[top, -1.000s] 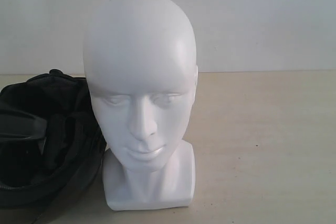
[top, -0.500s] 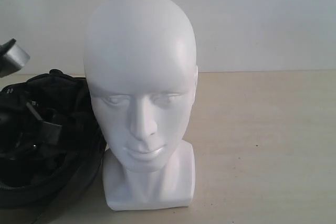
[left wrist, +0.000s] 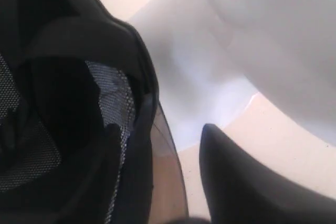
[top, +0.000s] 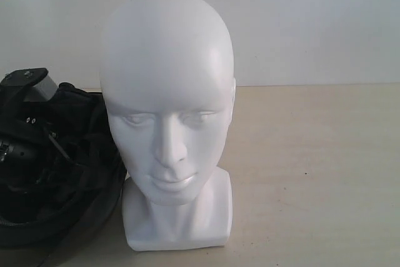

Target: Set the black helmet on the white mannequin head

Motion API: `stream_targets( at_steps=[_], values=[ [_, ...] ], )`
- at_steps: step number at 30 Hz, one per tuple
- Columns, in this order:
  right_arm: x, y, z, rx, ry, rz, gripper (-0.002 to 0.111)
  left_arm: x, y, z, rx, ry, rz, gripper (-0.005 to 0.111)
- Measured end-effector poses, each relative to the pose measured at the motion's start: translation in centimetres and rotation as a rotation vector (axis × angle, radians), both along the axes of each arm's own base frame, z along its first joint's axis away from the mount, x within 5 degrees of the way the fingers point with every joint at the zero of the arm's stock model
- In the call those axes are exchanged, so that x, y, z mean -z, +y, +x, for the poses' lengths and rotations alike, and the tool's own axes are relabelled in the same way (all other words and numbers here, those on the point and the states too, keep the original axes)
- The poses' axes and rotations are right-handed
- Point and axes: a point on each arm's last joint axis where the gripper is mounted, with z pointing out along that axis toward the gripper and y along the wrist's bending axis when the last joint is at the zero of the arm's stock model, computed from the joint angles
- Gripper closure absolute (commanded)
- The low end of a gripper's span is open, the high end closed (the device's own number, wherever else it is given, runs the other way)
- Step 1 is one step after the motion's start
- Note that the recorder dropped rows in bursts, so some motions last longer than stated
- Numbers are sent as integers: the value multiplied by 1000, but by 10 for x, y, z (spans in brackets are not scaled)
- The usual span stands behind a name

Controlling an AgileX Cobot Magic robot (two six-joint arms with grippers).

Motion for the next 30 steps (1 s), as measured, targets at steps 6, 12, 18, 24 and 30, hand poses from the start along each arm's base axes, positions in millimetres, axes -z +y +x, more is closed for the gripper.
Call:
stream_targets(
  at_steps=[6,12,18,24,30],
  values=[
    [0,0,0,0,0,0,108,1,2,1,15,-23,37,38],
    [0,0,0,0,0,0,108,3,2,2,16,-18,42,38],
    [0,0,0,0,0,0,108,21,1,13,-6,22,69,39],
    [0,0,0,0,0,0,108,31,-1,18,-29,62,59,39],
    [0,0,0,0,0,0,108,28,-4,21,-46,63,16,39]
  ],
)
